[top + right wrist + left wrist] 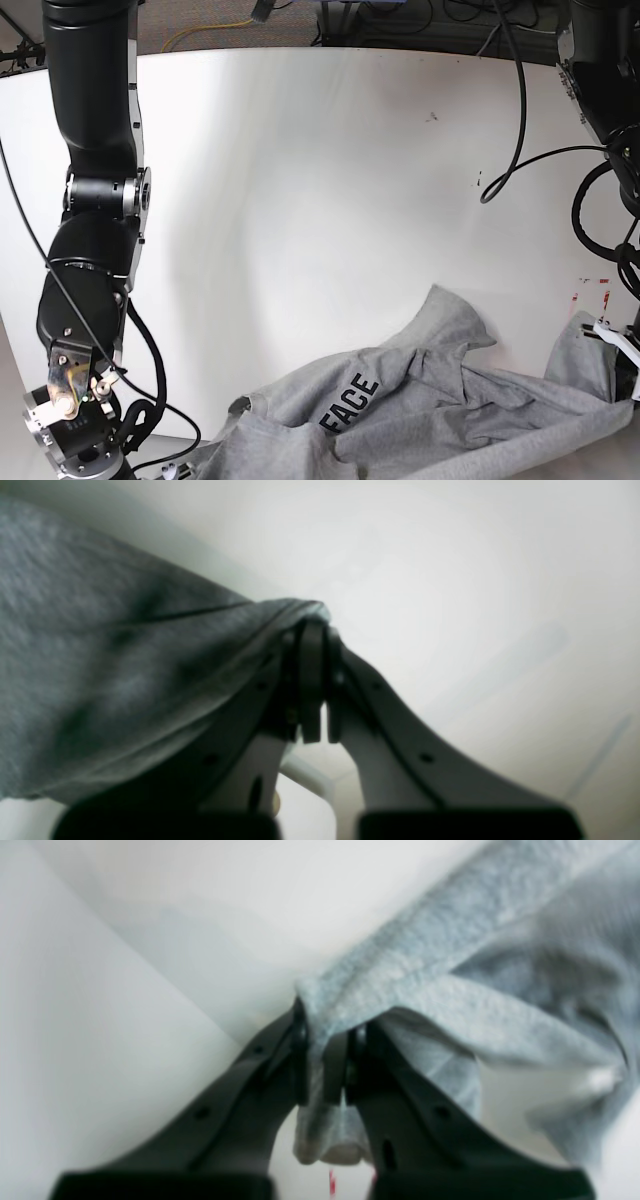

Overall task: Fold the T-shirt properly
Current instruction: 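Lift and stretch the shirt between both grippers, then lay it down, then release and regrasp the shirt edge with the right gripper, then regrasp the shirt edge nearest the left gripper with the left gripper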

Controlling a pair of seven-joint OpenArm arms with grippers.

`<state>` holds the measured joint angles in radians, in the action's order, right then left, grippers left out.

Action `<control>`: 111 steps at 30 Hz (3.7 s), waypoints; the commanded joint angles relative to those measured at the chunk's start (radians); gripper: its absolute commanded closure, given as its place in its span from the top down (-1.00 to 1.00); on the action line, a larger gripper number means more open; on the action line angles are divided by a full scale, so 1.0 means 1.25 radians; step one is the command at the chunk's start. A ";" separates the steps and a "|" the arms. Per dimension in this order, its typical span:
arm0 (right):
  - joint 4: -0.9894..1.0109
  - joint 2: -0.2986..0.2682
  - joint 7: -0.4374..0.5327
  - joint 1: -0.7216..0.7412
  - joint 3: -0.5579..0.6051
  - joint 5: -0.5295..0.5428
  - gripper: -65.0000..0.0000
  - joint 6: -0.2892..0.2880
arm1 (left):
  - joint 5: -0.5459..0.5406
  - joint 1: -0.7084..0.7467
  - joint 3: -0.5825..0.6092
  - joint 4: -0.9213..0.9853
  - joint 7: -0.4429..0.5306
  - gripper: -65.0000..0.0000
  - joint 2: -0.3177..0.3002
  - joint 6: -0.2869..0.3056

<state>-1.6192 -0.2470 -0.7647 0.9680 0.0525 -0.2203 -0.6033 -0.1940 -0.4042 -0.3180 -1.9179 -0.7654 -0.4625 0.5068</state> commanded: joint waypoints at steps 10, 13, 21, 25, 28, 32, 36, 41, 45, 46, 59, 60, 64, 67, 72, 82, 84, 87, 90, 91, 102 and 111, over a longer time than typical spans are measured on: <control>-0.107 0.012 -0.003 -0.252 -0.116 0.004 -1.00 -0.024 | -0.007 0.212 -0.008 -0.012 0.013 -1.00 -0.001 0.107; -0.151 0.024 -0.004 -0.345 -0.160 0.030 -1.00 -0.034 | -0.007 0.282 -0.009 -0.028 0.013 -1.00 0.000 0.130; -0.164 0.037 0.000 -0.547 -0.211 0.042 -1.00 -0.036 | -0.006 0.418 -0.009 -0.028 0.013 -1.00 0.013 0.140; -0.164 0.058 -0.001 -0.623 -0.278 0.109 -1.00 -0.067 | -0.006 0.486 -0.009 -0.029 0.013 -0.91 0.013 0.140; -0.164 0.058 -0.004 -0.661 -0.298 0.144 -1.00 -0.075 | -0.006 0.519 -0.009 -0.030 0.013 -0.77 0.016 0.140; -0.164 0.058 -0.014 -0.712 -0.298 0.242 -1.00 -0.076 | -0.006 0.560 -0.009 -0.030 0.013 -0.69 0.016 0.141; -0.162 0.056 -0.117 -0.723 -0.319 0.370 -0.62 -0.076 | -0.006 0.594 -0.009 -0.029 0.013 -0.69 0.016 0.141; -0.105 0.089 -0.181 -0.722 -0.395 0.535 0.13 -0.076 | -0.006 0.626 -0.009 -0.026 0.011 -0.68 0.017 0.141; 0.019 0.083 -0.182 -0.696 -0.415 0.653 0.48 -0.076 | -0.006 0.636 -0.009 -0.024 0.009 -0.68 0.021 0.141; 0.055 0.083 -0.182 -0.690 -0.416 0.676 0.47 -0.076 | -0.006 0.638 -0.011 -0.023 0.009 -0.68 0.027 0.141; 0.313 0.116 -0.149 -0.626 -0.411 0.745 0.20 -0.076 | -0.009 0.658 -0.122 -0.025 0.009 -0.68 0.074 0.141; 0.318 0.117 -0.143 -0.624 -0.411 0.745 0.20 -0.076 | -0.010 0.658 -0.124 -0.025 0.009 -0.68 0.074 0.143; 0.321 0.139 -0.129 -0.620 -0.381 0.745 0.21 -0.051 | -0.010 0.659 -0.157 -0.026 0.009 -0.68 0.094 0.153; 0.325 0.145 -0.089 -0.619 -0.351 0.745 0.21 -0.007 | -0.009 0.654 -0.236 -0.024 0.009 -0.68 0.139 0.153; 0.325 0.148 -0.021 -0.619 -0.289 0.751 0.19 0.049 | -0.010 0.642 -0.272 -0.024 0.009 -0.68 0.183 0.153; 0.396 0.153 0.031 -0.581 -0.282 0.746 -0.80 0.062 | -0.010 0.631 -0.275 -0.023 0.009 -0.68 0.297 0.153; 0.401 0.152 0.032 -0.575 -0.282 0.746 -1.00 0.062 | -0.006 0.631 -0.275 -0.023 0.013 -0.68 0.318 0.153; 0.395 0.148 0.029 -0.572 -0.282 0.749 -1.00 0.061 | -0.006 0.631 -0.275 -0.023 0.013 -0.68 0.344 0.153; 0.353 0.143 0.028 -0.577 -0.282 0.751 -1.00 0.062 | -0.006 0.632 -0.275 -0.023 0.013 -0.68 0.356 0.153; 0.346 0.143 0.027 -0.584 -0.282 0.751 -1.00 0.063 | -0.006 0.636 -0.275 -0.023 0.013 -0.68 0.356 0.153; 0.275 0.141 -0.012 -0.623 -0.282 0.746 -1.00 0.061 | -0.005 0.628 -0.269 -0.022 0.013 -0.68 0.356 0.153; 0.275 0.141 -0.012 -0.624 -0.282 0.746 -1.00 0.061 | 0.086 0.610 -0.137 -0.022 0.008 0.18 0.351 0.153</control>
<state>-1.2522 -0.0643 -0.7967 0.1661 -0.3000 0.6880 -0.5159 -0.0917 0.3557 -0.4973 -1.9301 -0.7681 -0.0166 0.6971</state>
